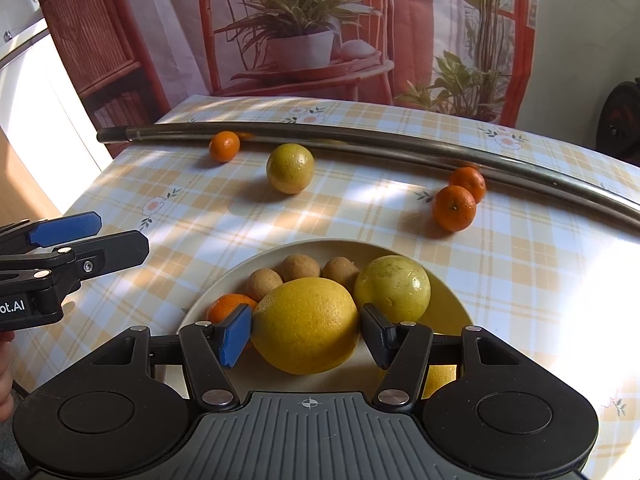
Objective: Organize fruits
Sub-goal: 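Lower the yellow lemon onto the plate and open the right gripper, then move the left gripper to a tangerine on the table and close on it, then grasp a yellow-green citrus with the right gripper while the left holds the tangerine, then carry the tangerine and the citrus over the plate with both grippers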
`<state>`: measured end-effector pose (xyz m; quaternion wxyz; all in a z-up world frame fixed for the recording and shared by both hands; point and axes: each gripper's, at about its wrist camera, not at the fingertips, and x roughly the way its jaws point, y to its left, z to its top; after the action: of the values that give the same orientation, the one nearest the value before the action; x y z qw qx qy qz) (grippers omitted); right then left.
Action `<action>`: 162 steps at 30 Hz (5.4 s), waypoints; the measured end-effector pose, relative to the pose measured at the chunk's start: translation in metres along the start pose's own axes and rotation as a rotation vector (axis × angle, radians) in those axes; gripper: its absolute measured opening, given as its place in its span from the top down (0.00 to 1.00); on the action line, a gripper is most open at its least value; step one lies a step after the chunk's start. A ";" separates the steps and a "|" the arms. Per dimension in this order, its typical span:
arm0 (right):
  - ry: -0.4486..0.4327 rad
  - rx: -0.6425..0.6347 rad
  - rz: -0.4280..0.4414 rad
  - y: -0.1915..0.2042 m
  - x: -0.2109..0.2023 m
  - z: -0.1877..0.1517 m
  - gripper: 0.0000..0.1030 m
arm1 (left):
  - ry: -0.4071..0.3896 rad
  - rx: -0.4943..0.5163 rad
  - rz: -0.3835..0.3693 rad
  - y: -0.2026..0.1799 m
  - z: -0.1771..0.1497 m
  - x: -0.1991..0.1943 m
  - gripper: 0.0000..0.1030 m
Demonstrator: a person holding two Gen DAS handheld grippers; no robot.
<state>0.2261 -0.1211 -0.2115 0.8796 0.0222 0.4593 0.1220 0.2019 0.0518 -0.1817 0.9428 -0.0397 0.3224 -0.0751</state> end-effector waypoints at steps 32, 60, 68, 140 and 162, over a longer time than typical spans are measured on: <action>-0.212 0.127 -0.124 -0.048 -0.062 0.012 0.45 | -0.031 -0.061 0.041 0.029 0.026 -0.010 0.19; -0.201 0.257 -0.172 -0.079 -0.043 0.015 0.45 | -0.057 0.096 0.135 0.057 0.078 0.056 0.19; -0.190 0.288 -0.188 -0.094 -0.037 0.020 0.45 | 0.005 0.121 0.148 0.064 0.067 0.106 0.27; -0.040 -0.248 0.030 0.039 0.066 0.100 0.59 | -0.008 -0.018 0.048 0.069 0.005 -0.005 0.66; -0.220 0.079 -0.058 -0.053 -0.084 -0.050 0.59 | 0.140 0.358 -0.131 -0.059 -0.038 -0.007 0.66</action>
<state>0.1492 -0.1964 -0.1811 0.9263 0.0569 0.3647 0.0752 0.1663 -0.0061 -0.1996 0.9033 0.1128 0.3653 -0.1948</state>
